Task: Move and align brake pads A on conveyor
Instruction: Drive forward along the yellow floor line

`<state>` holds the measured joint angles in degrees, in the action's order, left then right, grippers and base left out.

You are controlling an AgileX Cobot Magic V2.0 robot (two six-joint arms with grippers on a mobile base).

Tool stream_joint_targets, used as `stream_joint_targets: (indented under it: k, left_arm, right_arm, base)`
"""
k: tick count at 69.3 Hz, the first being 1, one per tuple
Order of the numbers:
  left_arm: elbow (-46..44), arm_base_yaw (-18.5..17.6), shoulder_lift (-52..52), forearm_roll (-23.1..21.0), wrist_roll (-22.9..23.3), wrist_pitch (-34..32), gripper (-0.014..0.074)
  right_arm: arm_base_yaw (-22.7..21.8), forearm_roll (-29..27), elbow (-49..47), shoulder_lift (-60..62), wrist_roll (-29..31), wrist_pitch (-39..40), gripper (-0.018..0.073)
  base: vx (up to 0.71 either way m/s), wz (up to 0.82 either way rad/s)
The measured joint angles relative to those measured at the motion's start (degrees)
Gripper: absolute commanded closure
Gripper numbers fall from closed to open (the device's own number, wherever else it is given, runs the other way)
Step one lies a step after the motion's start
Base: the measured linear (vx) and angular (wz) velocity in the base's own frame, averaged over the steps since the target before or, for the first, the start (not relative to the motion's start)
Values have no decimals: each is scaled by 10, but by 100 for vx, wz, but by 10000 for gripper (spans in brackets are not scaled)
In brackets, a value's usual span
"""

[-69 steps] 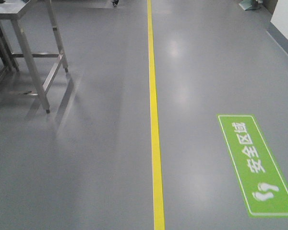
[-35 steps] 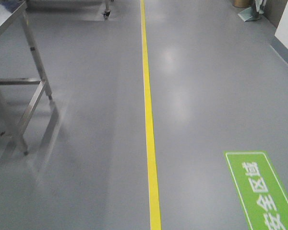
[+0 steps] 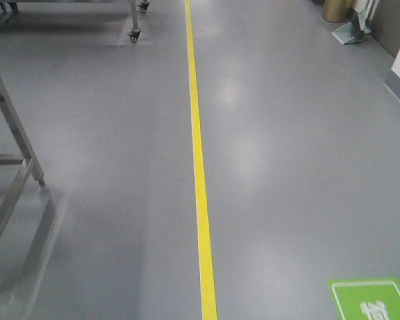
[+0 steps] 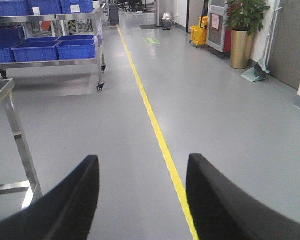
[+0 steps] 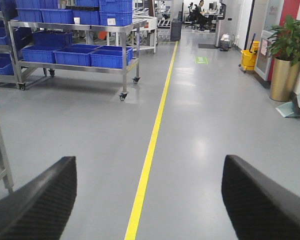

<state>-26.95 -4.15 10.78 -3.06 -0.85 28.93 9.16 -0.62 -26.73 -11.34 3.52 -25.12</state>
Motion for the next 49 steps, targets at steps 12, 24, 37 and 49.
stream_joint_targets:
  k: [12, 24, 37, 49]
  left_arm:
    - [0, 0, 0, 0, 0, 0, 209]
    - [0, 0, 0, 0, 0, 0, 209]
    - [0, 0, 0, 0, 0, 0, 209]
    - [0, 0, 0, 0, 0, 0, 209]
  right_arm:
    - [0, 0, 0, 0, 0, 0, -3]
    - [0, 0, 0, 0, 0, 0, -3]
    - [0, 0, 0, 0, 0, 0, -3]
    - [0, 0, 0, 0, 0, 0, -3]
  base:
    - [75, 5]
    - [73, 5]
    - [72, 2]
    - [69, 0]
